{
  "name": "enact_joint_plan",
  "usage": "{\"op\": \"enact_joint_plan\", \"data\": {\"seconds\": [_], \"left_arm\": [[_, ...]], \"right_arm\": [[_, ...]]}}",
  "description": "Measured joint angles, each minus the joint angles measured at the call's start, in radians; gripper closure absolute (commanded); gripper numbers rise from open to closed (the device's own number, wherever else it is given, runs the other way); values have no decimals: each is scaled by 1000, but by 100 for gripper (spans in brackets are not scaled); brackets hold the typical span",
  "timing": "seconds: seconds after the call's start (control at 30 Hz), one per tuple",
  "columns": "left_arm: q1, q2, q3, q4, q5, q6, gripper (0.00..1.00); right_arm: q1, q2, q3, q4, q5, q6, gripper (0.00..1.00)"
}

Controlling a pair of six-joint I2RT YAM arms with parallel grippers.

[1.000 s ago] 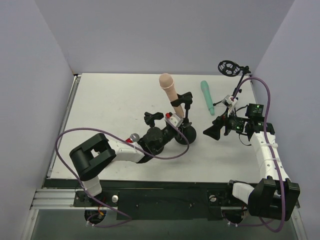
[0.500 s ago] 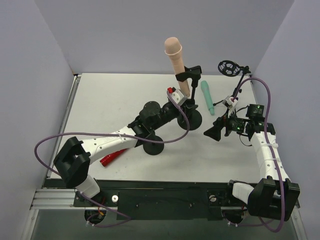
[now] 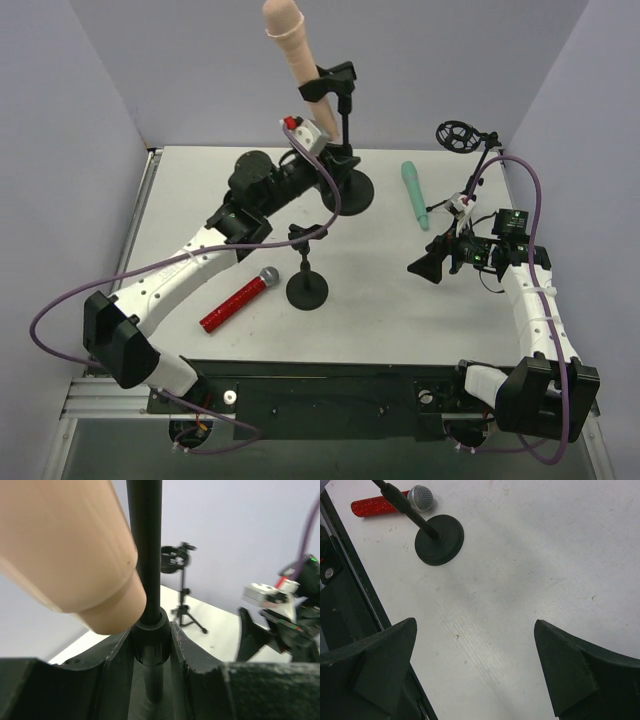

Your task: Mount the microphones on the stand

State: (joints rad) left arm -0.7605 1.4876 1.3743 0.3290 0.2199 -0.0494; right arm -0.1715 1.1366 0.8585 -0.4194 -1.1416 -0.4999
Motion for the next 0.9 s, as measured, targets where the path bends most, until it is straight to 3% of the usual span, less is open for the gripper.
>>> {"op": "enact_joint_plan", "data": {"seconds": [0.3,0.5,0.73,0.9], "left_arm": [[374,-79,29,-32,44,-21,100],[594,-121,-124,95,37,-24,100],[726,-26,-360,329,20,-19,100],[789,127,-425,453,26,-19,100]], "right_arm": [[0,0,0,-8,-3,-3,3],[0,0,0,-12,-12,-6,3],[0,1,4,-24,-16,-23,3],[0,10,10,-35,-15,-33,3]]}}
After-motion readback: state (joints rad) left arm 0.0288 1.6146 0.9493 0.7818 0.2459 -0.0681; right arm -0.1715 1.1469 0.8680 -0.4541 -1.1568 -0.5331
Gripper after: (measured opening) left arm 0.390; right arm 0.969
